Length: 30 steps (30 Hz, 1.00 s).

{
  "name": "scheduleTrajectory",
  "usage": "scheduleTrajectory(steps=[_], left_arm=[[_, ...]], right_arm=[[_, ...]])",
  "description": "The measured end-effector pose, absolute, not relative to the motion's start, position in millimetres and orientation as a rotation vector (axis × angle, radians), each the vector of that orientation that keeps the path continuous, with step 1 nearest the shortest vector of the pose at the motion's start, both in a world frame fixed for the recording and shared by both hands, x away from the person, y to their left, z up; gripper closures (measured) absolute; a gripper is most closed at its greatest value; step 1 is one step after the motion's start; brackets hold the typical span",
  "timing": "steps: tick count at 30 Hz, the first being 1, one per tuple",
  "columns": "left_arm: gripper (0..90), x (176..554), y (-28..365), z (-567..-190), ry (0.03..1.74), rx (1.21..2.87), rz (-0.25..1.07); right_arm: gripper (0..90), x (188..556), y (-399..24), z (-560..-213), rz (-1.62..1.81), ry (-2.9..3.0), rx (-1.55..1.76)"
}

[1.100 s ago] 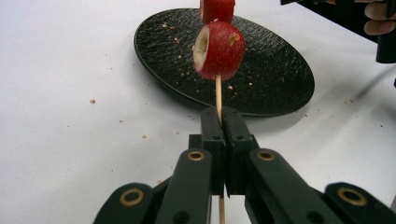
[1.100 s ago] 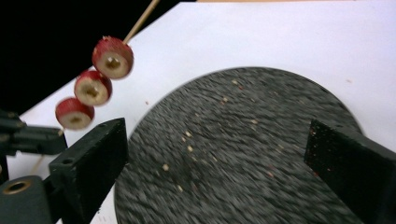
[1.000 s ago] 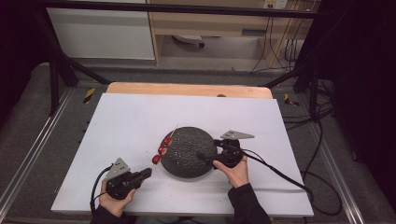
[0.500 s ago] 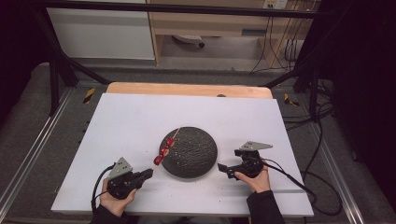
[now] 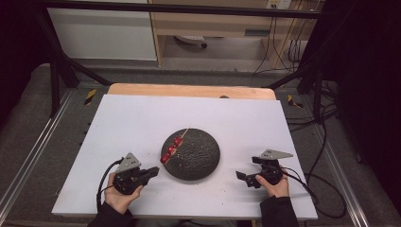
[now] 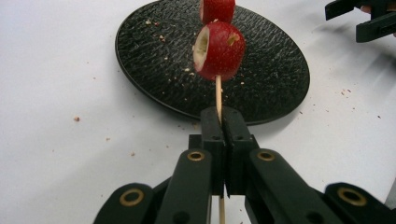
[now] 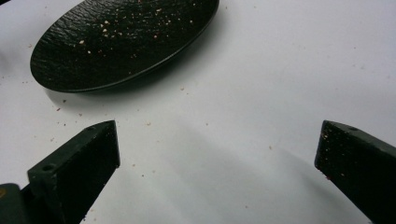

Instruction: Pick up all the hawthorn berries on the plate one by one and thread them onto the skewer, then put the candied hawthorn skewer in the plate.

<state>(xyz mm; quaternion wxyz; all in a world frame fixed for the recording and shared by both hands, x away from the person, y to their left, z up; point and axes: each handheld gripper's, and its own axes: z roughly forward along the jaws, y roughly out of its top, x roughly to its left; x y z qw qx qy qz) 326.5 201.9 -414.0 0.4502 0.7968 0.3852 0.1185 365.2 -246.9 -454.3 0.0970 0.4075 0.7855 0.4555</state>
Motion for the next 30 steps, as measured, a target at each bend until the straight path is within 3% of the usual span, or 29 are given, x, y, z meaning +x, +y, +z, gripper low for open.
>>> scheduleTrajectory(steps=[19,30], left_arm=[[88.5,357.9,172.8,-391.1,0.938,2.124,0.3],[88.5,375.6,148.8,-396.3,0.964,2.236,0.287]], right_arm=[[1.3,359.0,-254.9,-459.0,1.303,2.364,1.174],[1.4,357.3,-257.9,-457.5,1.322,2.359,1.163]])
